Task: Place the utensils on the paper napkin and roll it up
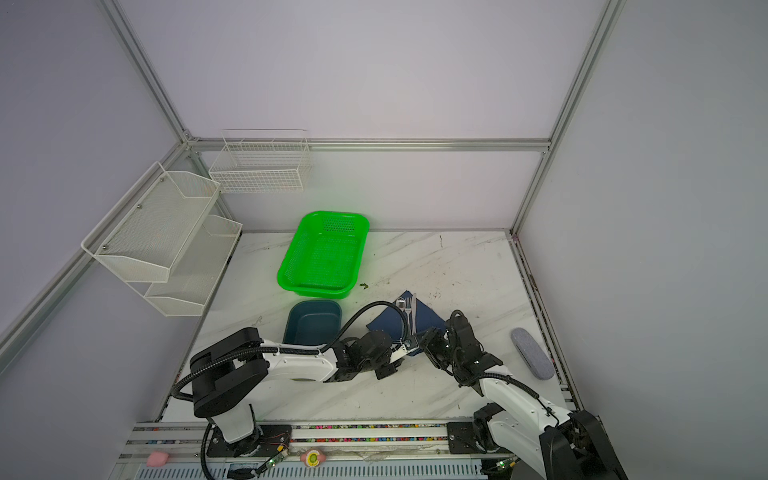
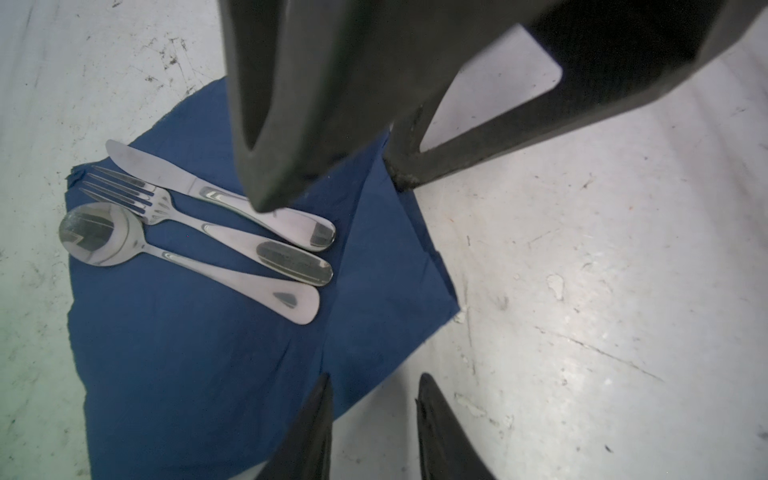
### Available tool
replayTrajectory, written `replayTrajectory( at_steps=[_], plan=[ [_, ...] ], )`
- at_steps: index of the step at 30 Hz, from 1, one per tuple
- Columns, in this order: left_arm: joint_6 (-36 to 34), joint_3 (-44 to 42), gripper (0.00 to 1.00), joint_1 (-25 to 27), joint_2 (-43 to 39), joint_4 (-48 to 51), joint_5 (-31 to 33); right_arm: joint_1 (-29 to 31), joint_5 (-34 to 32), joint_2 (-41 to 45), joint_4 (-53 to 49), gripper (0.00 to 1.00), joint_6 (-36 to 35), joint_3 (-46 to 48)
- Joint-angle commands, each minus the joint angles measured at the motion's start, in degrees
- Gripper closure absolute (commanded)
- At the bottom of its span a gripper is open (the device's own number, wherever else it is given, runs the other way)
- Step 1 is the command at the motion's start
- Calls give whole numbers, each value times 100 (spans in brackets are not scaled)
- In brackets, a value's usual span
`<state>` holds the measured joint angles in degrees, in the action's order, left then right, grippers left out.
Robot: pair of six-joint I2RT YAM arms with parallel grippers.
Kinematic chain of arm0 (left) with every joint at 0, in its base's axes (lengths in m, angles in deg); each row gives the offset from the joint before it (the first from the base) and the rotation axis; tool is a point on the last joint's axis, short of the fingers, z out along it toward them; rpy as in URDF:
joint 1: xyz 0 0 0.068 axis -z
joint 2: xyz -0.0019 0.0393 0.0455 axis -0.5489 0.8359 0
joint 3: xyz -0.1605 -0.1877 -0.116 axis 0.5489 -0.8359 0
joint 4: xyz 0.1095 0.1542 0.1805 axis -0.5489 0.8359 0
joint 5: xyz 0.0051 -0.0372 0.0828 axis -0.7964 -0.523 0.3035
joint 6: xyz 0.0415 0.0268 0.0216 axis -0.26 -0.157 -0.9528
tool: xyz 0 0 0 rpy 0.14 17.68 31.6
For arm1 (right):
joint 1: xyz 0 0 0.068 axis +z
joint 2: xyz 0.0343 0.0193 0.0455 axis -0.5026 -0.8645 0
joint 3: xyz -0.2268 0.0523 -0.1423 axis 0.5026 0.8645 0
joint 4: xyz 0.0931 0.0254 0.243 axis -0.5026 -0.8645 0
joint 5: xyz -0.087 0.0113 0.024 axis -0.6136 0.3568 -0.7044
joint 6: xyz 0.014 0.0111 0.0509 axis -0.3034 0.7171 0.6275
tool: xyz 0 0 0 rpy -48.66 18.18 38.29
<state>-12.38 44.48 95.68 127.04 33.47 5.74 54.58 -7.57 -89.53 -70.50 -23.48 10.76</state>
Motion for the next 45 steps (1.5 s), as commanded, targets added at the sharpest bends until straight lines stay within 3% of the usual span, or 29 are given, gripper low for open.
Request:
replayTrajectory(
  at_steps=[1, 15, 22, 28, 34, 45],
  plan=[
    [158, 645, 69, 19, -67, -390, -111, 38, 71, -28, -197, 41, -39, -201],
    [1167, 1011, 86, -540, -7, -4, -1098, 21, -501, 61, -1468, 40, -921, -780],
    [1481, 1478, 87, -829, 222, 551, -1659, 13, -180, 261, -1735, 42, -1096, -597],
    [1590, 1626, 87, -925, 381, 681, -1769, 20, 309, 166, -1234, 58, -1193, -428],
    [1647, 1681, 87, -961, 476, 712, -1802, 25, 632, -530, -597, 70, -1211, -508],
    [2022, 1787, 78, -1061, 496, 886, -1455, 12, -137, -1184, 228, 70, -577, -762]
  ],
)
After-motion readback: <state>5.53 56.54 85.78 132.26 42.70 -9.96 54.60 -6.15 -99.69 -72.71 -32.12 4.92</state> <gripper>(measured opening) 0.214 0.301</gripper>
